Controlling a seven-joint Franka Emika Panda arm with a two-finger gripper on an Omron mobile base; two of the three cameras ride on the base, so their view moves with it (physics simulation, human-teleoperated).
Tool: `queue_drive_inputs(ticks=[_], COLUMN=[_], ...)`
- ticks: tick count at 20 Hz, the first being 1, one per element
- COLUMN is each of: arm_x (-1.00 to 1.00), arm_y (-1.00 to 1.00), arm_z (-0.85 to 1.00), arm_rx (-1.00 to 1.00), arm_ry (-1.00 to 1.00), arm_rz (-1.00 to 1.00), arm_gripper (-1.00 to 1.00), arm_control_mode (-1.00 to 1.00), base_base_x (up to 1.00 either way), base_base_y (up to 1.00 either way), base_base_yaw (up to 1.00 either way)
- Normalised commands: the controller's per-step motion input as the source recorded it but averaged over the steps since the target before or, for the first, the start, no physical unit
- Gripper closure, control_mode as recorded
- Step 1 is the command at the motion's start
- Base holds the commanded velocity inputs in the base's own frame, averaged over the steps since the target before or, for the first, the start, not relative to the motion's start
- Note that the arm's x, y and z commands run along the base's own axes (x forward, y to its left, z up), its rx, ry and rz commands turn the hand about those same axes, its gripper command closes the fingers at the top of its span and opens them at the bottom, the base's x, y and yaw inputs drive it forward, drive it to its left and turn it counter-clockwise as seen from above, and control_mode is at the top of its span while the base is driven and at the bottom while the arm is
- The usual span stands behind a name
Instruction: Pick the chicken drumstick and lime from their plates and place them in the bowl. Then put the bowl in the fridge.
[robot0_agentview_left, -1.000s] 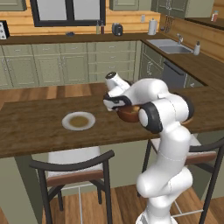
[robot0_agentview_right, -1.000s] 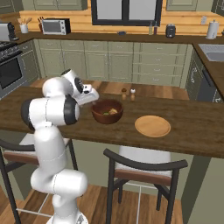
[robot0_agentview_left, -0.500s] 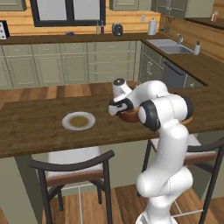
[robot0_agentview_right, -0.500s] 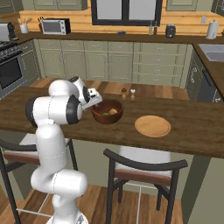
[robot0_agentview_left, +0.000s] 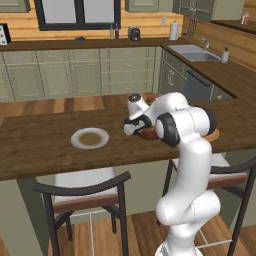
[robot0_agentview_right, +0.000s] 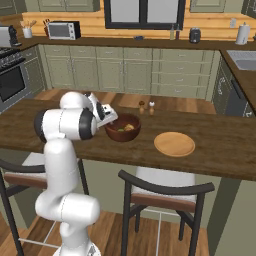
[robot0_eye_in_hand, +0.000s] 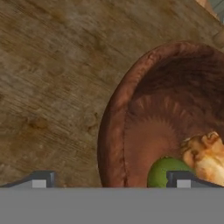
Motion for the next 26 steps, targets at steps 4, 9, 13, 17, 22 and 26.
queue_drive_inputs(ticks=[4, 9, 13, 17, 22, 26], arm_x=[0.08, 0.27, 0.21, 0.03, 0.00, -0.41], arm_y=[-0.03, -0.07, -0.04, -0.04, -0.01, -0.09], arm_z=[-0.20, -0.11, -0.16, -0.09, -0.01, 0.12], arm_rx=[0.00, 0.00, 0.00, 0.00, 0.00, 0.00], arm_ry=[0.00, 0.00, 0.01, 0.01, 0.00, -0.02], arm_rz=[0.00, 0.00, 0.01, 0.00, 0.00, 0.01], arm_gripper=[-1.00, -1.00, 1.00, 1.00, 1.00, 1.00], arm_control_mode=[-1.00, -1.00, -1.00, -1.00, -1.00, -1.00], base_base_x=[0.00, 0.00, 0.00, 0.00, 0.00, 0.00], base_base_y=[0.00, 0.00, 0.00, 0.00, 0.00, 0.00], base_base_yaw=[0.00, 0.00, 0.00, 0.00, 0.00, 0.00])
